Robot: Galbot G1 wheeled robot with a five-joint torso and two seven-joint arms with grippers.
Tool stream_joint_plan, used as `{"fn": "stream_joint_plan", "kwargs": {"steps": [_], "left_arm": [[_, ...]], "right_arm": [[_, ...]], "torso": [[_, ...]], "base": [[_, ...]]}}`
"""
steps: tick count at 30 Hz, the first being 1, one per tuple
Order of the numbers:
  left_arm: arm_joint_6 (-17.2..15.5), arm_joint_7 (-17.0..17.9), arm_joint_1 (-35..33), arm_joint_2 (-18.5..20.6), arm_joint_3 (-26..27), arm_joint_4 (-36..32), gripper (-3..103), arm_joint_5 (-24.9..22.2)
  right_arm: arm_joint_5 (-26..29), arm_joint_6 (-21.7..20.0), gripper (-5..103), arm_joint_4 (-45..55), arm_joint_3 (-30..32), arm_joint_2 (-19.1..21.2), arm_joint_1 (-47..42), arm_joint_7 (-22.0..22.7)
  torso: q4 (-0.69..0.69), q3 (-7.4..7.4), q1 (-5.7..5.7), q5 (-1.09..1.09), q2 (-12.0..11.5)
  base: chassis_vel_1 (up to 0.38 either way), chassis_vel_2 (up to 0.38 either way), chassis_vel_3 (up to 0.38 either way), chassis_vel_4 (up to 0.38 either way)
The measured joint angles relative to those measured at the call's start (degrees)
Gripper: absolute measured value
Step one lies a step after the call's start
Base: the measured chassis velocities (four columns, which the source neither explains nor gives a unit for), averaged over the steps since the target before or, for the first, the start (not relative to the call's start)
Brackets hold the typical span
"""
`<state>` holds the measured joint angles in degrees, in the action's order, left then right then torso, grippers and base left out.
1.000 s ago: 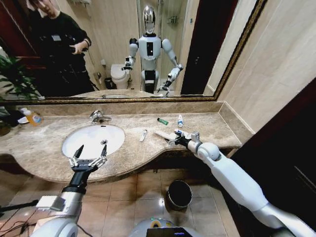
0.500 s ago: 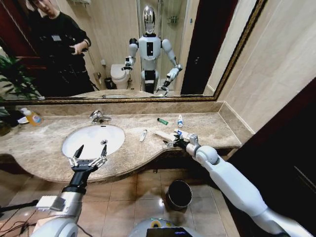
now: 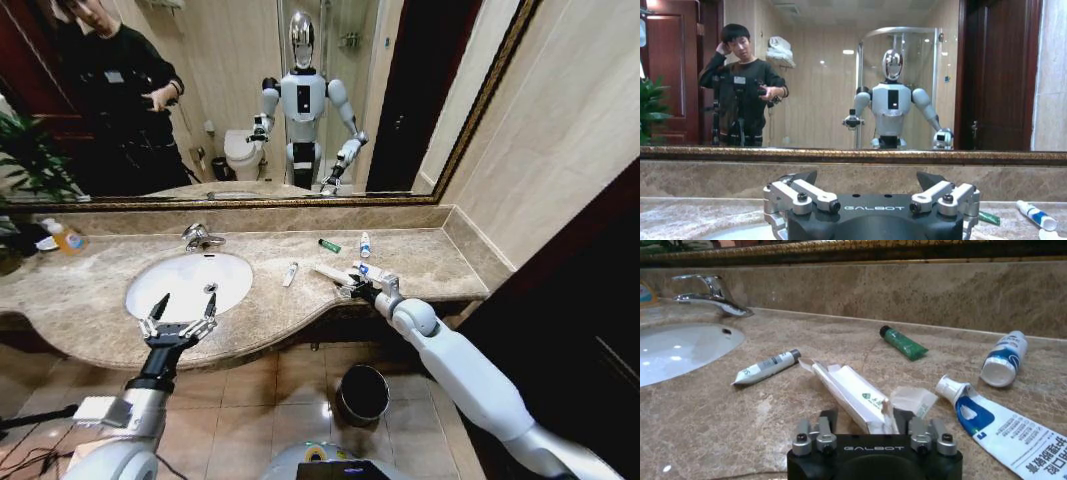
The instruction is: Pick up the trash from the sink and place it in the trash bin.
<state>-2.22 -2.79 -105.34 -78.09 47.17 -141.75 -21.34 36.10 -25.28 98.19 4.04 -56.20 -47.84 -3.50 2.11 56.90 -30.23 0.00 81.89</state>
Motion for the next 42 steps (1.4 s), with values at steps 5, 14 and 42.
{"fn": "stream_joint_plan", "kwargs": {"steps": [5,14,42], "left_arm": [[0.0,0.0,0.0,0.0,0.0,0.0,100,0.0],[0.0,0.0,0.0,0.0,0.0,0.0,100,0.0],[0.0,0.0,0.0,0.0,0.0,0.0,100,0.0]], "right_arm": [[-0.1,0.6,39,0.2,0.1,-0.1,-0.4,0.6],[-0.1,0.9,7,0.9,0.6,-0.1,-1.0,0.8],[4.4,-1.4,0,37.8,18.0,6.7,-33.4,18.2]], "torso": [[0.00,0.00,0.00,0.00,0.0],[0.00,0.00,0.00,0.00,0.0],[0.01,-0.01,0.00,0.00,0.0]], "base": [[0.000,0.000,0.000,0.000],[0.000,0.000,0.000,0.000],[0.000,0.000,0.000,0.000]]}}
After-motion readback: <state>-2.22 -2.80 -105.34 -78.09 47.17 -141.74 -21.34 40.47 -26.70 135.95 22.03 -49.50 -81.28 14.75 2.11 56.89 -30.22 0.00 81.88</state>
